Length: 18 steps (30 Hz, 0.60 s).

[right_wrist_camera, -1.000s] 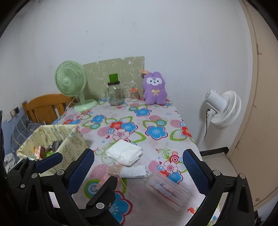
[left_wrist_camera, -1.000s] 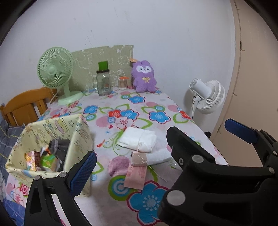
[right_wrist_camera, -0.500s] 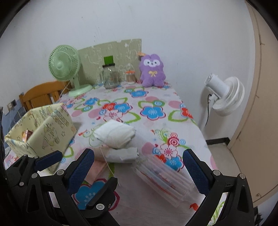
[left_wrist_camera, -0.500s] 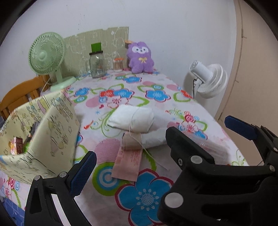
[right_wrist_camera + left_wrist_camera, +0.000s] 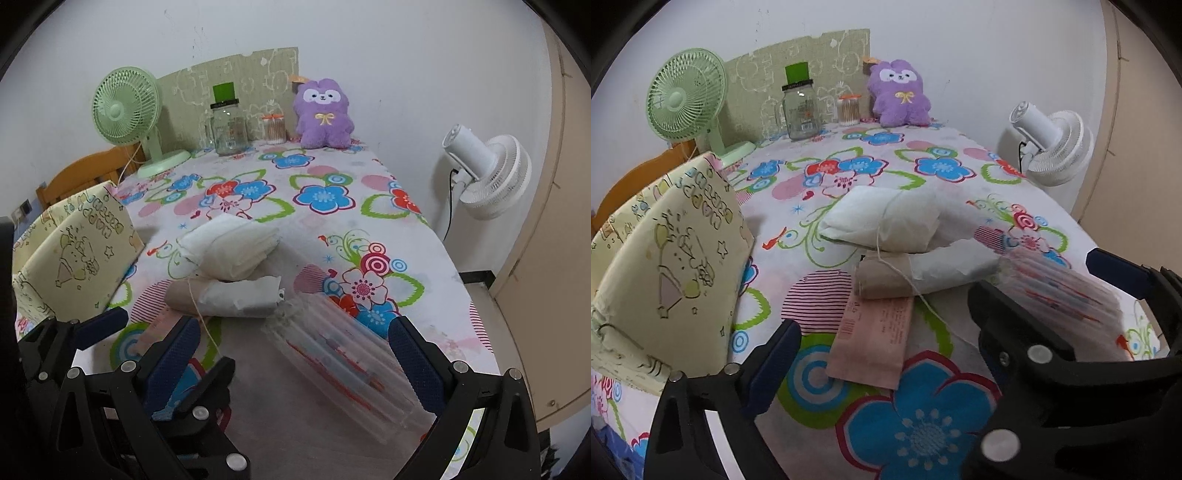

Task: Organize soft objects
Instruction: 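Grasp the pink paper packet with the left tool while the right tool grasps the clear straw pack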

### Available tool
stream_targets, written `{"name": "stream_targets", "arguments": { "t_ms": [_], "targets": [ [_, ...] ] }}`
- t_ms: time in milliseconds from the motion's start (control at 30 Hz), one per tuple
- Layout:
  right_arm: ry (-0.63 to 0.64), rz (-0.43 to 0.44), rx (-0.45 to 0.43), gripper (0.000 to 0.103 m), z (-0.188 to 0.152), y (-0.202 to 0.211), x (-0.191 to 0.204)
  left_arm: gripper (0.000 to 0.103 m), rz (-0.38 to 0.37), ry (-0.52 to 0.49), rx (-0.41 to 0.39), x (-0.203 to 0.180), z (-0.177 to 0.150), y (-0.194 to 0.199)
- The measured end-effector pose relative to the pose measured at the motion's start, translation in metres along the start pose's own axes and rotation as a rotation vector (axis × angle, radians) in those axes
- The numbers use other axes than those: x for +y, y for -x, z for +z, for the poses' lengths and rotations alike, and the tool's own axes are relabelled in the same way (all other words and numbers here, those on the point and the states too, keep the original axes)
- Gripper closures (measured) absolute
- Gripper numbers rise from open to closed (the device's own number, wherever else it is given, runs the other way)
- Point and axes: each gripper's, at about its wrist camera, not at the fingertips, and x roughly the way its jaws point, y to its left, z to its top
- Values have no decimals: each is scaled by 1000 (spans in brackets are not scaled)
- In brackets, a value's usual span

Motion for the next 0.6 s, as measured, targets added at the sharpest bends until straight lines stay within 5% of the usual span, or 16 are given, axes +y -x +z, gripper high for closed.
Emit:
{"name": "stream_targets", "arguments": {
  "t_ms": [600],
  "targets": [
    [-88, 11, 79, 1, 1, -27, -23, 30, -42, -23, 16, -3, 9, -10]
  ]
}}
